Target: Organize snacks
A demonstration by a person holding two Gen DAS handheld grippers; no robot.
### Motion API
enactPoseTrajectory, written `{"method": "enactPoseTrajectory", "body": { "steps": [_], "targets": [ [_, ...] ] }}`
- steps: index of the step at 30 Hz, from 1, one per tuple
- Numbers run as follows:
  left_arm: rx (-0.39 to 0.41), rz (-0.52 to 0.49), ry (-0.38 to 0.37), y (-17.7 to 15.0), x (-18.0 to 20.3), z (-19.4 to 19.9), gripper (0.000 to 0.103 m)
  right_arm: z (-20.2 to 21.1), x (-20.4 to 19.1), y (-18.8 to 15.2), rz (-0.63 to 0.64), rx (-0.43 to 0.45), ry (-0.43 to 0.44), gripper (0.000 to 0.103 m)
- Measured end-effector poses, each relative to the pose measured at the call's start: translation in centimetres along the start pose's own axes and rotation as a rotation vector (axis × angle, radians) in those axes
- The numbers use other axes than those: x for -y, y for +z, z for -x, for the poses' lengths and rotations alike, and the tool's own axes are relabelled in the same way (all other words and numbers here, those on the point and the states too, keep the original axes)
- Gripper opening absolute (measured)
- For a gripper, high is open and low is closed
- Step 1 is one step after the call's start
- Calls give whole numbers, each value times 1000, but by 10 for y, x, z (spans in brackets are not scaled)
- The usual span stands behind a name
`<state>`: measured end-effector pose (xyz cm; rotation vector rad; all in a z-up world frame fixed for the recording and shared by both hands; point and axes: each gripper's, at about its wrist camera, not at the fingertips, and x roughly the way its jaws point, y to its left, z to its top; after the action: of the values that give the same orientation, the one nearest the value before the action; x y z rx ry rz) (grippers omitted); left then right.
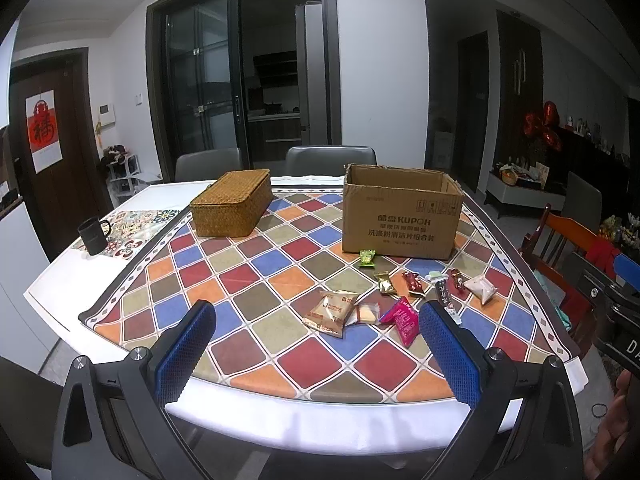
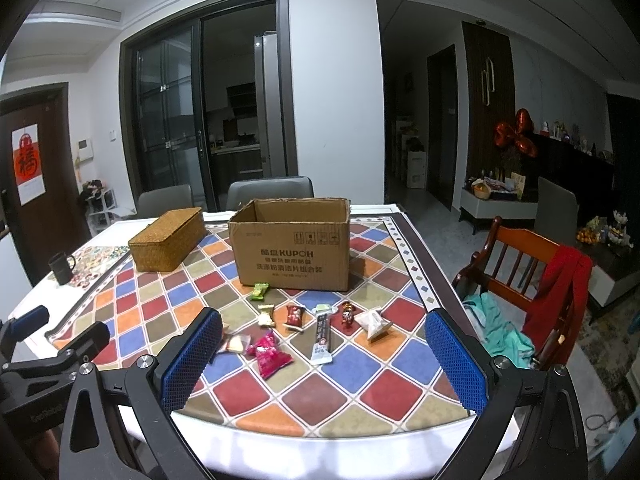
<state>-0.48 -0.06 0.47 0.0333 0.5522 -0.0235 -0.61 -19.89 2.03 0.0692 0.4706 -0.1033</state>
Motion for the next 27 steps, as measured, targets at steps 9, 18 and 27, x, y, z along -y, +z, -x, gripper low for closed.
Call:
{"method": "enactPoseTrajectory", "body": {
  "steps": [9,18,27],
  "targets": [
    [0,0,1,1,1,0,103,1,0,-1,2,1,1,102],
    [2,-5,-2,0,1,0,103,0,1,-1,-1,1,-1,102],
    [5,-12,-7,5,6,-10,103,-4,2,-4,3,-2,-3,102]
  ]
}}
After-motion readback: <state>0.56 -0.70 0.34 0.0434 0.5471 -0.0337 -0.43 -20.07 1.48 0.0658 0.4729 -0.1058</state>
